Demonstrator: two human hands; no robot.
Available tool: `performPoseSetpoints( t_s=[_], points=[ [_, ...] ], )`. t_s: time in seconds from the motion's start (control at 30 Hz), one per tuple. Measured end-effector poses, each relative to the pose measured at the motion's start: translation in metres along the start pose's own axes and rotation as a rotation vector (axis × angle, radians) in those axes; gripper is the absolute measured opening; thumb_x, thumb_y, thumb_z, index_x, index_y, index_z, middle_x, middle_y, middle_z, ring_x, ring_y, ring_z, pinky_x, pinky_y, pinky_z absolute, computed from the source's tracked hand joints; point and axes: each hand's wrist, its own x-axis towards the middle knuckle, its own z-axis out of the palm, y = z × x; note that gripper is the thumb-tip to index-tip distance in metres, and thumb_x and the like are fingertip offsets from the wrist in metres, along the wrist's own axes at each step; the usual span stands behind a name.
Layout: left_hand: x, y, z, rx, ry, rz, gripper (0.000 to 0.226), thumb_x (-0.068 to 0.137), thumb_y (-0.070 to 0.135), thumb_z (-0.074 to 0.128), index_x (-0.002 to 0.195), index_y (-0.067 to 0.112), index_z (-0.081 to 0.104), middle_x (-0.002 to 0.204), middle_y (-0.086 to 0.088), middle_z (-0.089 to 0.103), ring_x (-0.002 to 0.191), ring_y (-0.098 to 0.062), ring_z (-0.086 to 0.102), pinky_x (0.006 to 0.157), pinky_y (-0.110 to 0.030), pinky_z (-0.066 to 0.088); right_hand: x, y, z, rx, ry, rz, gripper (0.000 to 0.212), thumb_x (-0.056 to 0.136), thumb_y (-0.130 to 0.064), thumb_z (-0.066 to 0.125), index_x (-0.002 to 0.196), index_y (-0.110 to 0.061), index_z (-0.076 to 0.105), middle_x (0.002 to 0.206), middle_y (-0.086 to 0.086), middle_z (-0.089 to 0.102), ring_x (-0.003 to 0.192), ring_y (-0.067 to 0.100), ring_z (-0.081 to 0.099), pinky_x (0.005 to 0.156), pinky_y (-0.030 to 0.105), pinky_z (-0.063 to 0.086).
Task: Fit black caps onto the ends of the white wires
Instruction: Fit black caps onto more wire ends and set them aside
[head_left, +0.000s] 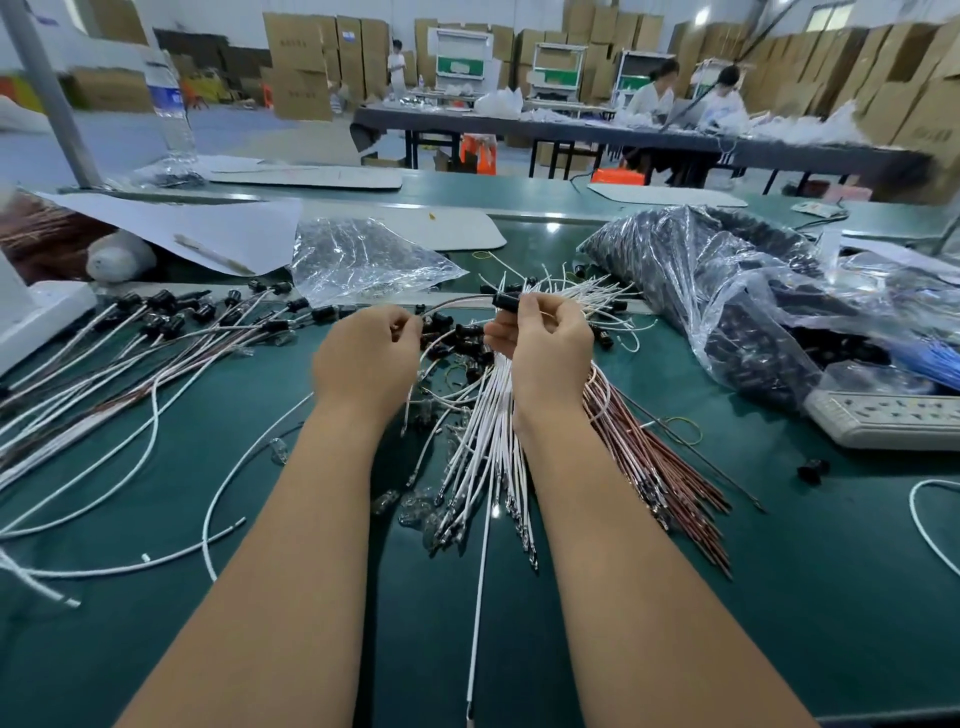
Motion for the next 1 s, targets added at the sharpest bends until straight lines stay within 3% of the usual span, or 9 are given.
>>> performPoseSetpoints(
  t_s=[0.17,0.37,0.47,0.6,0.67,0.73,0.83,0.93,1.0],
  points=[
    [0.006,0.009,-0.008,-0.083,0.066,-0.062,0.023,0.096,0.027,0.049,0.088,0.016,0.067,0.064,0.003,0.059,0.065,-0.024,0.055,0.055,-0.027,0.037,-0.004,0.002,0.006,-0.160,-0.112,-0.035,0.018,0.097,-0.003,0.049,0.099,-0.020,0.054,0.081,0.008,0.068,0.067,0.013,0.069,0.071,0.032,0.060],
    [0.022,-0.001,-0.037,-0.005,0.114,0.046,0.021,0.096,0.017,0.051,0.103,0.008,0.069,0.083,-0.006,0.066,0.077,-0.026,0.058,0.064,-0.029,0.038,-0.004,0.000,0.002,-0.248,-0.117,0.006,0.016,0.098,-0.006,0.048,0.109,-0.014,0.056,0.084,0.005,0.066,0.069,0.010,0.067,0.073,0.032,0.060],
    [0.035,-0.025,-0.066,0.094,0.215,0.074,0.024,0.094,0.015,0.051,0.105,0.005,0.070,0.096,-0.016,0.070,0.087,-0.034,0.062,0.076,-0.037,0.048,-0.006,-0.001,0.003,-0.280,-0.129,0.011,0.017,0.098,-0.006,0.047,0.110,-0.014,0.056,0.087,0.006,0.066,0.071,0.011,0.066,0.070,0.028,0.059],
    [0.044,-0.066,-0.102,0.241,0.360,0.084,0.025,0.093,0.010,0.052,0.104,-0.002,0.070,0.096,-0.025,0.069,0.090,-0.040,0.060,0.083,-0.041,0.044,-0.006,-0.001,0.003,-0.285,-0.120,0.024,0.017,0.097,-0.004,0.047,0.107,-0.013,0.057,0.084,0.008,0.066,0.068,0.014,0.066,0.070,0.031,0.059],
    [0.044,-0.088,-0.113,0.331,0.332,0.000,0.026,0.093,0.010,0.051,0.106,0.000,0.071,0.099,-0.026,0.067,0.094,-0.044,0.057,0.084,-0.044,0.043,-0.006,-0.002,0.003,-0.297,-0.112,0.030,0.017,0.097,-0.004,0.046,0.107,-0.012,0.057,0.085,0.010,0.065,0.067,0.015,0.065,0.068,0.031,0.060],
    [0.045,-0.104,-0.122,0.498,0.218,-0.198,0.030,0.090,0.012,0.050,0.112,0.007,0.069,0.111,-0.026,0.060,0.106,-0.046,0.048,0.088,-0.048,0.040,-0.005,-0.003,0.002,-0.369,-0.094,-0.013,0.017,0.097,-0.004,0.046,0.105,-0.014,0.057,0.084,0.008,0.066,0.066,0.015,0.065,0.065,0.032,0.059],
    [0.047,-0.104,-0.126,0.612,0.096,-0.390,0.041,0.082,0.014,0.051,0.123,0.013,0.058,0.129,-0.023,0.045,0.122,-0.042,0.031,0.097,-0.051,0.030,-0.002,-0.004,-0.003,-0.709,-0.018,-0.191,0.021,0.094,-0.007,0.045,0.104,-0.017,0.060,0.084,0.000,0.064,0.075,0.022,0.062,0.062,0.038,0.050],
    [0.053,-0.081,-0.115,0.495,0.155,-0.254,0.045,0.082,0.017,0.049,0.125,0.024,0.059,0.135,-0.016,0.044,0.124,-0.037,0.027,0.098,-0.048,0.026,0.004,-0.008,-0.013,-0.906,0.071,-0.198,0.023,0.090,-0.008,0.044,0.095,-0.020,0.062,0.088,-0.001,0.062,0.080,0.022,0.056,0.057,0.028,0.035],
    [0.056,-0.055,-0.097,0.438,0.133,-0.128,0.042,0.085,0.020,0.047,0.124,0.028,0.061,0.135,-0.012,0.046,0.123,-0.036,0.030,0.099,-0.046,0.025,0.009,-0.013,-0.020,-0.937,0.116,-0.155,0.023,0.087,-0.008,0.043,0.091,-0.020,0.062,0.093,0.002,0.065,0.085,0.025,0.057,0.059,0.029,0.041]
  ],
)
